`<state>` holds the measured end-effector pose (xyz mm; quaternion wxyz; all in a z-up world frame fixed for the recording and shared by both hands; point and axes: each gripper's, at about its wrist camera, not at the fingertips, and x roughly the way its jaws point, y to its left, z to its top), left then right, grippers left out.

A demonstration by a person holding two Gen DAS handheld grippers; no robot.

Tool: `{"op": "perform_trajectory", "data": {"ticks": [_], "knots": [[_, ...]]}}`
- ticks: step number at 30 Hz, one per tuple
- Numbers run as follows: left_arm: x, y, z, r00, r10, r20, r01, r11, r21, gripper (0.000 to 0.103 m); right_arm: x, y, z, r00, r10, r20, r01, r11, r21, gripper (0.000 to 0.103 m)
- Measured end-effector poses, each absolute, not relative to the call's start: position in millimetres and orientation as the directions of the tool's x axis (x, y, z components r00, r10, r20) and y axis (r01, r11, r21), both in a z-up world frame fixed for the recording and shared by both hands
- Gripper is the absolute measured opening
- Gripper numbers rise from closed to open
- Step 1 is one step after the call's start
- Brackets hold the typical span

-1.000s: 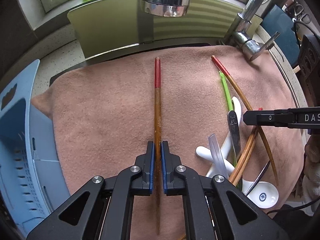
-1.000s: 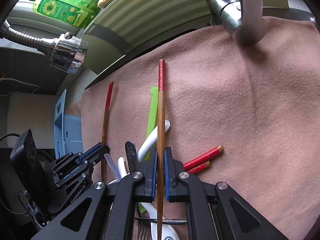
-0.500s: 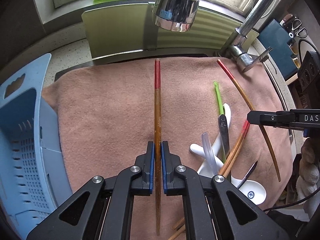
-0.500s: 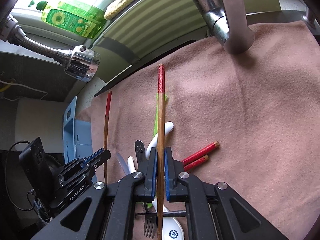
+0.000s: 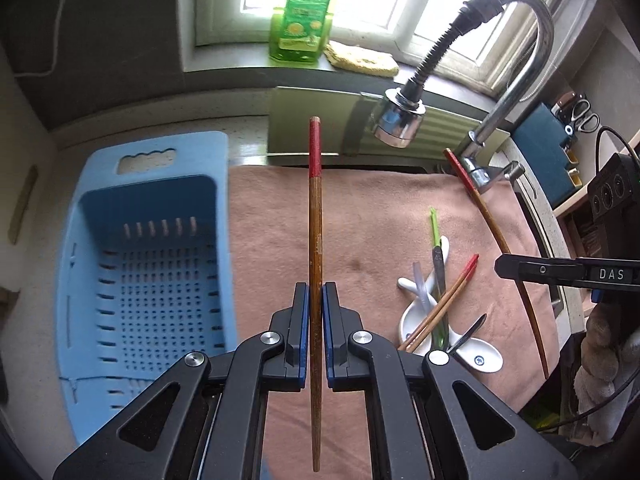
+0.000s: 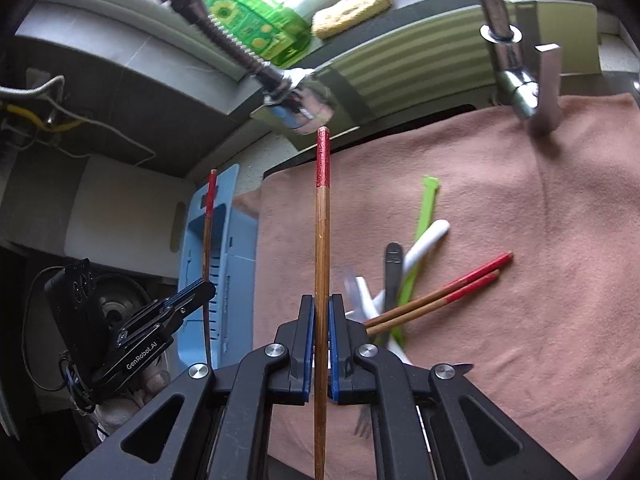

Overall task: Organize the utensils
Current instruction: 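Carry the chopstick with the left gripper into the blue basket and release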

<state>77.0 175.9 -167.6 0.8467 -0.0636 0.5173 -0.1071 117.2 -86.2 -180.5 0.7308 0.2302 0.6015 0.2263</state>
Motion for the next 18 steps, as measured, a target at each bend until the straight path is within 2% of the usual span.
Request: {"op": "perform_trajectory", "data": {"ticks": [9,18], "knots": [[53.1,244.5,-177.3,0.454,-0.182,-0.872,-0.021,0.976,-0.215,0.005,113.4,23.8,-164.1,0.113,0.665,-0.739,-0.192,0.744,0.640,0.006],[56.0,283.3,-199.2,0.446,-0.198,-0.873,-0.090,0.960,-0.263,0.005,109.0,113.4,-179.1,0.093,0.629,-0.772,-0.230,0.768,0.598,0.006]]}}
